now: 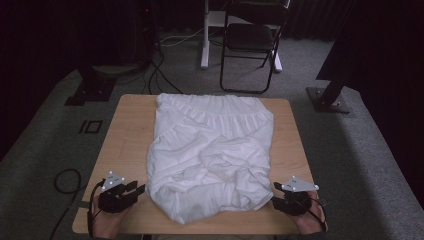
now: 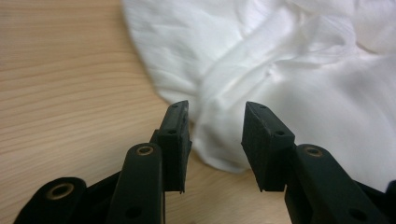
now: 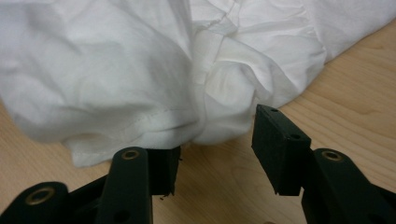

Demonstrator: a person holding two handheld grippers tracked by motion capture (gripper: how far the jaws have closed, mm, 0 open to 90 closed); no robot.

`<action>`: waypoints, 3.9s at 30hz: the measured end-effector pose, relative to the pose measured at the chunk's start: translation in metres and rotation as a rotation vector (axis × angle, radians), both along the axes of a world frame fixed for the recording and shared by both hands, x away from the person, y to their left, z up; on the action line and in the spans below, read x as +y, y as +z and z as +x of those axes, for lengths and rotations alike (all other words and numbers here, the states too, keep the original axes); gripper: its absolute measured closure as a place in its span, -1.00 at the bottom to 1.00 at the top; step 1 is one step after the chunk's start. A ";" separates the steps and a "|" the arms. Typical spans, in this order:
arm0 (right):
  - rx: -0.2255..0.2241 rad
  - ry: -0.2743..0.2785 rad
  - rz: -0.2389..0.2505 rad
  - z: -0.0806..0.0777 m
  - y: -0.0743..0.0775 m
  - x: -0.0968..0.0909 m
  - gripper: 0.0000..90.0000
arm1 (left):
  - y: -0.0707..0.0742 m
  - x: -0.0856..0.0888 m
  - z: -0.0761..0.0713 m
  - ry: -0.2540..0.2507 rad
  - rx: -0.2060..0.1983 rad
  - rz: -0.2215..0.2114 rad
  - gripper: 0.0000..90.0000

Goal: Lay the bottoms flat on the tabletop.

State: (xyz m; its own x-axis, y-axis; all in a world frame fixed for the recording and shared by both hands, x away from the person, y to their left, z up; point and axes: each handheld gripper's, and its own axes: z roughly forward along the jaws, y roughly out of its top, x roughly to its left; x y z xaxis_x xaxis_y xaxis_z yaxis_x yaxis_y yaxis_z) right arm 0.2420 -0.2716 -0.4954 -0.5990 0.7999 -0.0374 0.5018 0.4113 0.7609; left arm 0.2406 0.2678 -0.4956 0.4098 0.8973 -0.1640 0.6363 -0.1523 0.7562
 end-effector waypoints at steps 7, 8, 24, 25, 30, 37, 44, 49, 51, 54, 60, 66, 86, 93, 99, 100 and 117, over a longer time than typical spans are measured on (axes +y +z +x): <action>-0.009 -0.043 -0.002 -0.002 0.007 -0.014 0.12 | -0.001 -0.009 0.010 -0.029 0.001 0.010 0.35; -0.014 -0.046 -0.004 -0.002 0.007 -0.016 0.12 | -0.001 -0.012 0.012 -0.034 0.001 0.012 0.34; -0.045 -0.052 0.104 0.033 0.015 0.003 0.17 | -0.005 -0.079 0.056 -0.163 -0.001 0.051 0.11; -0.045 -0.042 0.110 0.038 0.014 0.008 0.17 | -0.005 -0.084 0.059 -0.170 -0.003 0.054 0.08; -0.028 -0.001 0.117 0.061 0.009 0.039 0.17 | -0.007 -0.109 0.072 -0.220 -0.010 0.070 0.00; -0.021 0.043 0.109 0.091 0.007 0.086 0.03 | -0.016 -0.129 0.084 -0.249 0.008 0.077 -0.08; -0.007 0.067 0.056 0.121 0.006 0.126 -0.36 | -0.031 -0.133 0.090 -0.235 0.051 0.088 -0.07; 0.038 0.053 0.075 0.147 -0.006 0.143 -0.55 | -0.040 -0.134 0.091 -0.235 0.066 0.093 -0.06; 0.056 0.056 0.058 0.156 -0.013 0.150 -0.52 | -0.043 -0.133 0.090 -0.236 0.052 0.088 -0.06; 0.073 0.057 -0.002 0.166 -0.024 0.156 -0.32 | -0.044 -0.132 0.089 -0.233 0.043 0.086 -0.04; 0.129 0.045 -0.065 0.164 -0.035 0.153 0.55 | -0.045 -0.132 0.085 -0.199 0.014 0.126 0.35; 0.112 -0.022 -0.117 0.145 -0.034 0.133 0.85 | -0.045 -0.128 0.085 -0.188 0.022 0.104 0.61; 0.127 -0.395 -0.152 0.103 -0.036 0.012 0.83 | -0.043 -0.122 0.080 -0.189 0.040 0.106 0.62; 0.037 -0.322 -0.019 0.092 -0.001 0.018 0.29 | -0.031 -0.124 0.081 -0.205 0.024 0.088 0.28; -0.058 -0.194 0.012 0.085 0.027 0.052 0.26 | -0.022 -0.126 0.085 -0.206 0.008 0.087 0.19; -0.065 -0.159 0.016 0.084 0.028 0.059 0.38 | -0.021 -0.127 0.086 -0.206 0.004 0.087 0.18; 0.082 -0.106 -0.132 0.102 -0.038 0.110 0.70 | -0.029 -0.165 0.103 -0.265 0.013 0.134 0.09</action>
